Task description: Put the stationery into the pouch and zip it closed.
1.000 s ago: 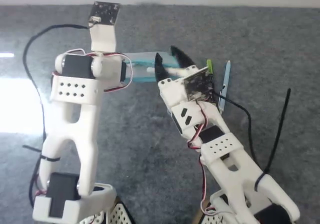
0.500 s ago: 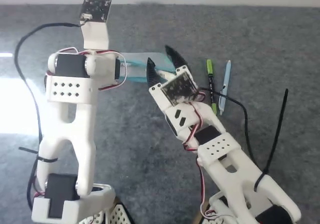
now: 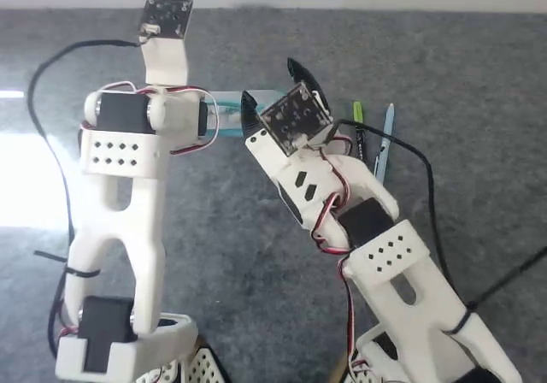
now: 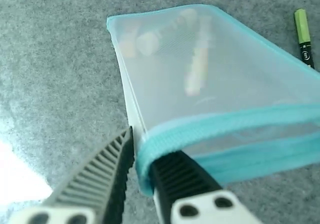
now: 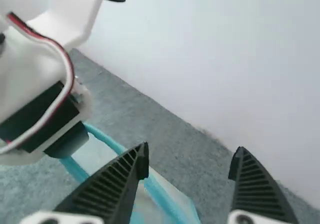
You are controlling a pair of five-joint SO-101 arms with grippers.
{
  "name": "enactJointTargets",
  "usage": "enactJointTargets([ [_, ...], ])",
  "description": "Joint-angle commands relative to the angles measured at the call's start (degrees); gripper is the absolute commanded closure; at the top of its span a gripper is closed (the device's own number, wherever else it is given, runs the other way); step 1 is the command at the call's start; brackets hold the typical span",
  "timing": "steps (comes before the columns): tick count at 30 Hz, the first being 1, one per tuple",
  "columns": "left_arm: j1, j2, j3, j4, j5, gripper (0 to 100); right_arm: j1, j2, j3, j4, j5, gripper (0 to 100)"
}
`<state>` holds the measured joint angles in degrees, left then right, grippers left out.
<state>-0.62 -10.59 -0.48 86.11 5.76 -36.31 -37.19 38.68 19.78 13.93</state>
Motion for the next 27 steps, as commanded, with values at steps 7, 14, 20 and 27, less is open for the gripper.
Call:
enactJointTargets([
  [7,-0.26,-0.35,0.13,-0.79,-0.53,99,17.27,-0.48,-21.10,32.57,-0.53,73.5],
  [14,-0.35,-0.35,2.33,-2.37,-0.62,99,29.76,12.70,-24.35,36.44,0.00,73.6],
  [20,-0.35,-0.35,2.33,-2.37,-0.62,99,31.69,26.42,-27.43,33.10,2.64,73.8],
  [27,-0.35,-0.35,2.33,-2.20,-0.70,99,33.54,47.16,-42.99,37.32,1.67,72.0],
])
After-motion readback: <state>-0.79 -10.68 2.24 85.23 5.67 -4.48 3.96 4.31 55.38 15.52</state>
